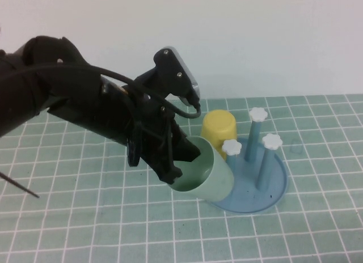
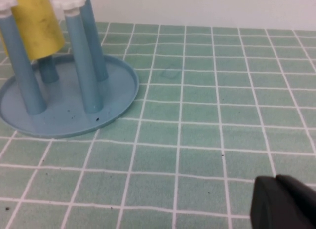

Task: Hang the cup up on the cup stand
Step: Adjust the cup with two arms

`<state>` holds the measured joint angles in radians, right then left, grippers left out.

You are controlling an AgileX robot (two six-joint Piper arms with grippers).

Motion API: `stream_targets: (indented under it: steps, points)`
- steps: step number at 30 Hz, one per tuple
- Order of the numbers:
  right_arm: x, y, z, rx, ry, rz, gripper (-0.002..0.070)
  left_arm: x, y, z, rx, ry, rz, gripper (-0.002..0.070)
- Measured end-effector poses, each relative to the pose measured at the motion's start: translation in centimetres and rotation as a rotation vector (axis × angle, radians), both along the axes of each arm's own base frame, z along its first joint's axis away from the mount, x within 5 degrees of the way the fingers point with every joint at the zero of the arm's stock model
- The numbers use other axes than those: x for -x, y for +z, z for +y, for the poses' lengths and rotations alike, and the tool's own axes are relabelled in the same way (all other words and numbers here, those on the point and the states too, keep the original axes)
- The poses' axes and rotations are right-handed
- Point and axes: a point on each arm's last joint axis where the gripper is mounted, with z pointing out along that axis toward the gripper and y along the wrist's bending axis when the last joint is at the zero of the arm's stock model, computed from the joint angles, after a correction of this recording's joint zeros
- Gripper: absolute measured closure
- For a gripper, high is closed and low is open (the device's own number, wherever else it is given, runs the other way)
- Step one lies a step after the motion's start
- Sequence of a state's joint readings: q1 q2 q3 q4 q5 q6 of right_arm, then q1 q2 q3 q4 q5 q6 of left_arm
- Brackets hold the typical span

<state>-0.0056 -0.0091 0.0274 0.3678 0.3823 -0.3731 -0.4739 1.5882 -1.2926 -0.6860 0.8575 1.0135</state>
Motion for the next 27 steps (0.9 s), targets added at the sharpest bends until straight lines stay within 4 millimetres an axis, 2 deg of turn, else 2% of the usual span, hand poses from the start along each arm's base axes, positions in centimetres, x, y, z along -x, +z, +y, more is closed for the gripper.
stream_targets:
  steps: [3,5,8,12,15,17,19,22,25,27]
  points:
    - [0.0,0.1,0.0,-0.009,0.003,-0.006,0.0678,0.5,-0.6,0.2,0.013,0.002,0.001,0.0663]
    - [-0.1,0.4,0.2,-0.074,-0.004,-0.03,0.0678,1.1,-1.1,0.4,0.02,-0.007,0.005,0.0663]
    - [-0.3,1.3,0.3,-0.27,-0.034,-0.103,0.0678,2.4,-1.4,0.8,0.057,-0.015,0.01,0.0663]
    - [-0.5,2.8,-0.1,-0.642,-0.125,-0.212,0.0678,4.4,-1.1,1.3,0.134,-0.031,0.011,0.0663]
    - [-0.6,3.4,-0.8,-0.765,-0.203,-0.279,0.0678,5.4,-0.9,1.6,0.157,-0.043,0.003,0.0663]
    - [-0.6,3.5,-1.0,-0.731,-0.218,-0.304,0.0678,5.8,-0.8,1.6,0.159,-0.067,0.014,0.0663]
    - [-0.6,3.4,-0.8,-0.597,-0.181,-0.309,0.0678,6.4,-0.7,1.5,0.176,-0.104,0.052,0.0663]
    - [-0.5,3.0,0.4,-0.395,-0.026,-0.267,0.0678,7.0,-0.4,1.4,0.207,-0.143,0.108,0.0663]
    - [-0.1,2.8,1.6,-0.296,0.131,-0.247,0.0678,7.3,-0.3,1.3,0.225,-0.166,0.138,0.0663]
    - [0.2,3.4,2.4,-0.22,0.239,-0.287,0.0678,7.4,-0.2,1.2,0.234,-0.166,0.147,0.0663]
